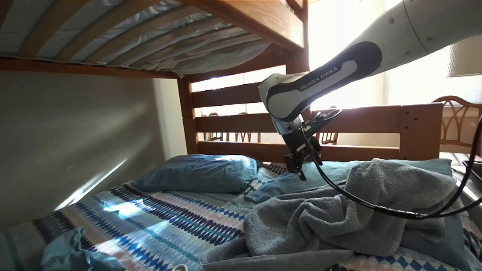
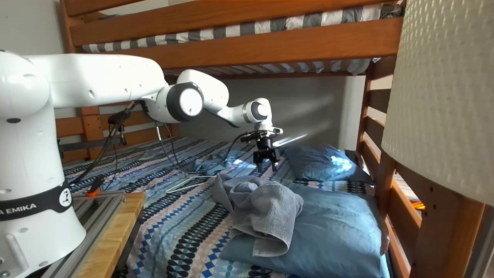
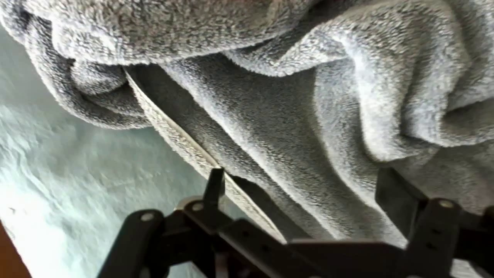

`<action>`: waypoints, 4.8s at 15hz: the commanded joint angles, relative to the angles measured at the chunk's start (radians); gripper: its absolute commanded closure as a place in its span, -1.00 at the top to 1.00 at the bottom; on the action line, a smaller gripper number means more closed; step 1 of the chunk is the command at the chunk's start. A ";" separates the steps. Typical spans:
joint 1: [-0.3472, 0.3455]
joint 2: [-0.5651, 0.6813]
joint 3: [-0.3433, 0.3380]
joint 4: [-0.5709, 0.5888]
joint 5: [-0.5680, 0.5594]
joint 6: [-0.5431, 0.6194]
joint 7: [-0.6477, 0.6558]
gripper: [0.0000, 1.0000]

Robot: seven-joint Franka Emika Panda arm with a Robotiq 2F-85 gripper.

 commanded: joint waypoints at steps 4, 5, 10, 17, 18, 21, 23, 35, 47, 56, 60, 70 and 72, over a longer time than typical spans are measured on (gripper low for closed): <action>-0.112 0.003 0.015 0.008 0.039 -0.034 0.211 1.00; -0.121 0.006 0.011 0.011 0.037 -0.046 0.256 1.00; -0.148 0.009 0.007 0.020 0.045 -0.084 0.499 1.00; -0.132 0.046 0.028 0.027 0.013 -0.006 0.327 1.00; -0.127 0.051 0.027 0.024 0.011 0.005 0.279 1.00; -0.118 0.033 0.033 -0.037 0.004 0.043 0.131 1.00; -0.117 0.035 0.039 -0.050 -0.001 0.044 0.028 1.00; -0.103 0.036 0.038 -0.068 -0.077 0.035 -0.384 1.00; -0.151 0.035 0.013 -0.085 -0.167 0.053 -0.543 1.00; -0.163 0.037 0.030 -0.138 -0.166 0.227 -0.558 0.29; -0.164 0.039 0.038 -0.149 -0.163 0.238 -0.552 -0.06; -0.120 0.038 -0.015 -0.111 -0.196 0.141 -0.449 -1.00; -0.097 0.034 -0.060 -0.065 -0.226 0.102 -0.375 -0.98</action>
